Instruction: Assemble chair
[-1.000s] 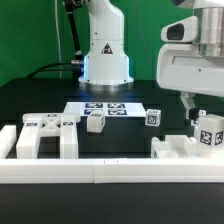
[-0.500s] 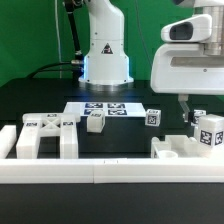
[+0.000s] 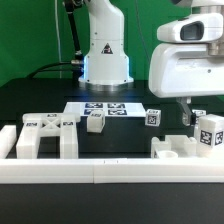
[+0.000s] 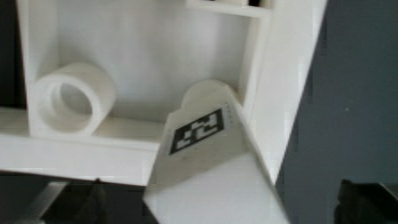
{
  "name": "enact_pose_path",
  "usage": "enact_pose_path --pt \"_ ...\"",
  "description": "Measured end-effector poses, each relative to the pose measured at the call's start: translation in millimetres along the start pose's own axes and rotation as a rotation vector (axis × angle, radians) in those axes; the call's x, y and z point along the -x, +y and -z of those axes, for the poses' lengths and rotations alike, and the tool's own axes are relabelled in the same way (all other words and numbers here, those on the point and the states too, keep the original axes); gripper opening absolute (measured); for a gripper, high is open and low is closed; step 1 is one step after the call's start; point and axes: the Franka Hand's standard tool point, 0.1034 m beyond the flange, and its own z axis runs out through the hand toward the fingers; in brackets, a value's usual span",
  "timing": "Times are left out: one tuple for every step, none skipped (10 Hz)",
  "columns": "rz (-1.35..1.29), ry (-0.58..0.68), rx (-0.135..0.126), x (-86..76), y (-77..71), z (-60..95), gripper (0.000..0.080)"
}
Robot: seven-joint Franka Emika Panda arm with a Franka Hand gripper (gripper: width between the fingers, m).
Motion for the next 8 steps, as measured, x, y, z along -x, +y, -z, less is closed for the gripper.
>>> enact_pose_path --pt "0.03 0.0 0.0 0.0 0.6 0.0 0.0649" --pt "0.03 0.0 0.0 0.1 0.7 -0.2 0.0528" --pt "0.028 0.0 0.0 0.2 0.7 -0.3 0.0389" --pt "0.022 0.0 0.0 0.2 0.6 -0.4 0.0389" --pt "0.003 0.0 -0.001 0.1 0.6 -0.4 0.0286" --pt "-0.035 0.0 -0.002 0.1 0.4 -0.3 0.0288" --pt "-0.105 0.0 -0.002 0.1 0.3 -0.4 0.0288" --pt "-0.188 0.0 -0.003 0.1 0.8 -0.4 0.0288"
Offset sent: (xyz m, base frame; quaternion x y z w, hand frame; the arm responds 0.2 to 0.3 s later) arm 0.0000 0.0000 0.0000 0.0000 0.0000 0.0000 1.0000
